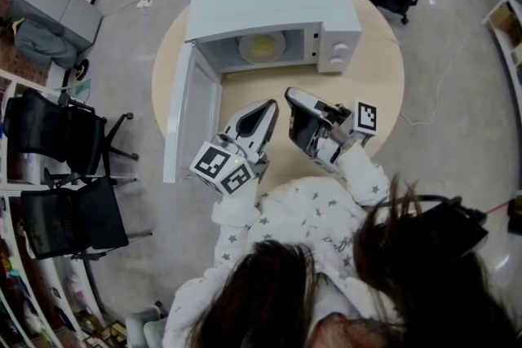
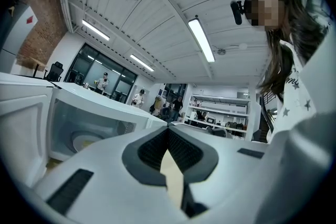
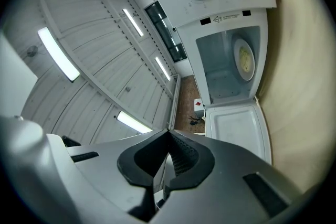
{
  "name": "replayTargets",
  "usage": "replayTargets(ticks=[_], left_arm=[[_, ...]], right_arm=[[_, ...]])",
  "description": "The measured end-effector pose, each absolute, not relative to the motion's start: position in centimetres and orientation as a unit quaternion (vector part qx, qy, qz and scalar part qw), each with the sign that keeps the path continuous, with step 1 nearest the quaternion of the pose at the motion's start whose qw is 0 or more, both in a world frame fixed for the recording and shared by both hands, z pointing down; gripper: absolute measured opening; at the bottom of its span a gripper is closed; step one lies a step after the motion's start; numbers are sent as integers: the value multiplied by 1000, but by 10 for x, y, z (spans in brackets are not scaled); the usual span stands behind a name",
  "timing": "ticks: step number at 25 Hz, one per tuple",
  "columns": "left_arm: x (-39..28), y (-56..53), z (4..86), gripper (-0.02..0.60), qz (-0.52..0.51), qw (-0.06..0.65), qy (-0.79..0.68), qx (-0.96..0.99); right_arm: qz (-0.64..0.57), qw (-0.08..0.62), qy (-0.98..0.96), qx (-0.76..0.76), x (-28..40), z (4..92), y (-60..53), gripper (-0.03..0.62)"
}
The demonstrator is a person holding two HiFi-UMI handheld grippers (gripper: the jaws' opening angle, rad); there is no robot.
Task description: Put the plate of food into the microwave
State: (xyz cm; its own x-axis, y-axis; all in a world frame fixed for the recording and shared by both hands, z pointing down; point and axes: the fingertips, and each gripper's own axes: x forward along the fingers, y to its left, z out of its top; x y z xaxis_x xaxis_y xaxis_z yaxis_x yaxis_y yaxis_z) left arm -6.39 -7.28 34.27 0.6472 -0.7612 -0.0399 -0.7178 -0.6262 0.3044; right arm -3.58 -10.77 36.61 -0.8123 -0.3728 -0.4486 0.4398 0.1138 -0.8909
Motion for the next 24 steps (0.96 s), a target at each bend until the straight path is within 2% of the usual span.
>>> replayTargets(ticks=[24], left_arm=[[-63, -78, 348, -5, -65, 127, -417, 898]], right_arm=[[-673, 297, 677, 25, -39, 370, -108, 6]])
